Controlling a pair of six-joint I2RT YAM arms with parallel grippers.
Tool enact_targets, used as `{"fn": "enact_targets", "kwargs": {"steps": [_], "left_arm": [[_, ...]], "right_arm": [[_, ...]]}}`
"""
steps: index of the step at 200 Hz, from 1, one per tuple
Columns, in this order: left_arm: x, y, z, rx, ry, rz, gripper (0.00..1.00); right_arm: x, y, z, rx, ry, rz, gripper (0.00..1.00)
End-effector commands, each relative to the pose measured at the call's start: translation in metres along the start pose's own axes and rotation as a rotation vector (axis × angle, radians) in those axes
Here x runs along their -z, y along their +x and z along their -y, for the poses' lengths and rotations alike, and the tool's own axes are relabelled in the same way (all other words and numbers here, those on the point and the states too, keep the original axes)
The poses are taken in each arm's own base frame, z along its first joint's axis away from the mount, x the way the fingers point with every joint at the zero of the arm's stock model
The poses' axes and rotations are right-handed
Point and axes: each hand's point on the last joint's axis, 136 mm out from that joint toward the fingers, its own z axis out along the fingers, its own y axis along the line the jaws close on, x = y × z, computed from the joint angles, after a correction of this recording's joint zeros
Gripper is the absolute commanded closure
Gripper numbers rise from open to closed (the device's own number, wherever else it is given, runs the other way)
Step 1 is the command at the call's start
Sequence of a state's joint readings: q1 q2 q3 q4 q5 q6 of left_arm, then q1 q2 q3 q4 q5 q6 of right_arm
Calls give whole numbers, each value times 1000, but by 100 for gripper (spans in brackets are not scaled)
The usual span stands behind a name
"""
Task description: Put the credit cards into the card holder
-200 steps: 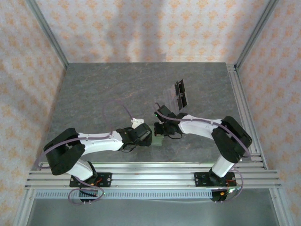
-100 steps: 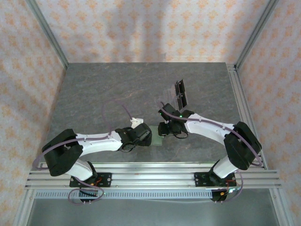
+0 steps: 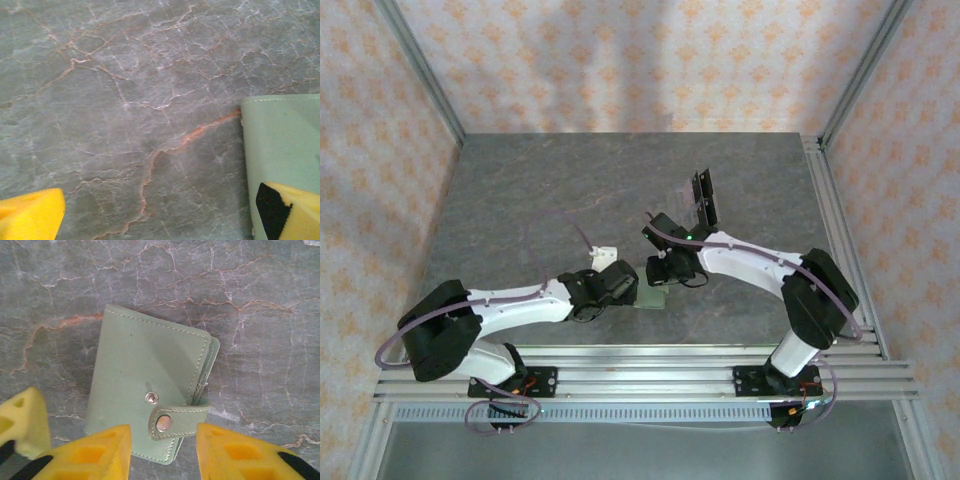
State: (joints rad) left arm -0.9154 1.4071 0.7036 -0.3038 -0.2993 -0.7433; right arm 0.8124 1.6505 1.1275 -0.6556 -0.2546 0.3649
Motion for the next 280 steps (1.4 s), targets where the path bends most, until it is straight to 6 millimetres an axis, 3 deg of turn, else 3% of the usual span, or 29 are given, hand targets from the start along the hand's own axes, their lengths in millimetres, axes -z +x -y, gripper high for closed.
{"fn": "enact_targets", "kwargs": {"steps": [1, 56, 111, 159, 280], "left_arm": [[2, -2, -22, 1, -92, 28, 0], [0, -1, -25, 4, -106, 34, 0], [-3, 3, -25, 10, -97, 29, 0], [-4, 3, -22, 10, -89, 26, 0], [-4, 4, -22, 8, -85, 24, 0]], "right_arm": [[-2, 4, 5, 17, 48, -33, 63], [-6, 5, 4, 12, 58, -46, 69], [4, -1, -3, 15, 49, -12, 69], [-5, 0, 0, 27, 73, -35, 70], [-8, 4, 6, 39, 96, -48, 93]]}}
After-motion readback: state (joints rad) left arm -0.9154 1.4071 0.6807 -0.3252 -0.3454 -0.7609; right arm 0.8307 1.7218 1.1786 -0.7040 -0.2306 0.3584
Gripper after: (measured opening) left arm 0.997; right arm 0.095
